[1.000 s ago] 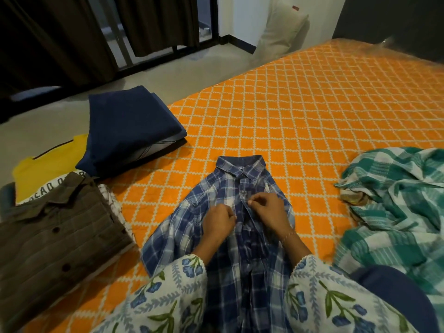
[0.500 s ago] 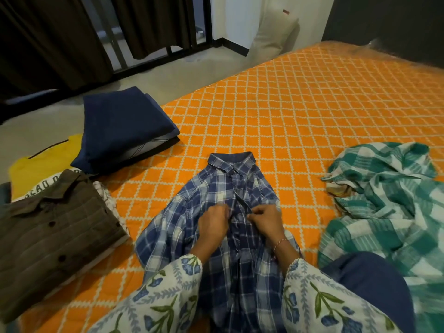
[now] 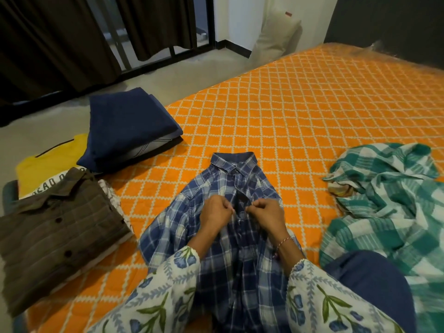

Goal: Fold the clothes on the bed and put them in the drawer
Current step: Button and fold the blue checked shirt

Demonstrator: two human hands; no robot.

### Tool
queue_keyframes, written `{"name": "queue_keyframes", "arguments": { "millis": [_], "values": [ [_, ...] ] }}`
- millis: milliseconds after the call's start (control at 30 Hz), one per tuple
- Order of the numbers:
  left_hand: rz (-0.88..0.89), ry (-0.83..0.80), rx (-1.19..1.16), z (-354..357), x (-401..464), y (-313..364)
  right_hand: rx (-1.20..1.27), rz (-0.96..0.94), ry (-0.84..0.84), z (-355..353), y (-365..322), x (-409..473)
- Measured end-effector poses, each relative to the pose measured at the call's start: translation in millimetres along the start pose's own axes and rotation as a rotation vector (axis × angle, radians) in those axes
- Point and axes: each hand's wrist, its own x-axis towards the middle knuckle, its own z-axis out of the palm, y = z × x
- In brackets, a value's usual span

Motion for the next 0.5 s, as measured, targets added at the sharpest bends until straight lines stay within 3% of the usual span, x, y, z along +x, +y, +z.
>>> {"name": "queue_keyframes", "arguments": {
  "millis": [167,300,500],
  "values": [
    [-0.04,-0.027,-0.121,-22.4,-1.2,6.9,-0.112,-0.169,0.027,6.1,-10.5,-16.0],
    [-0.089,-0.142,-0.355,-30.3,-7.7,11.1,-0.092,-0.216,0.078,13.1,-13.1,-23.9],
    [-0.089,-0.132,-0.495,-23.0,-13.7,8.7,-0.067,-0.241,0.085,13.2,-9.9,-22.8]
  ]
}}
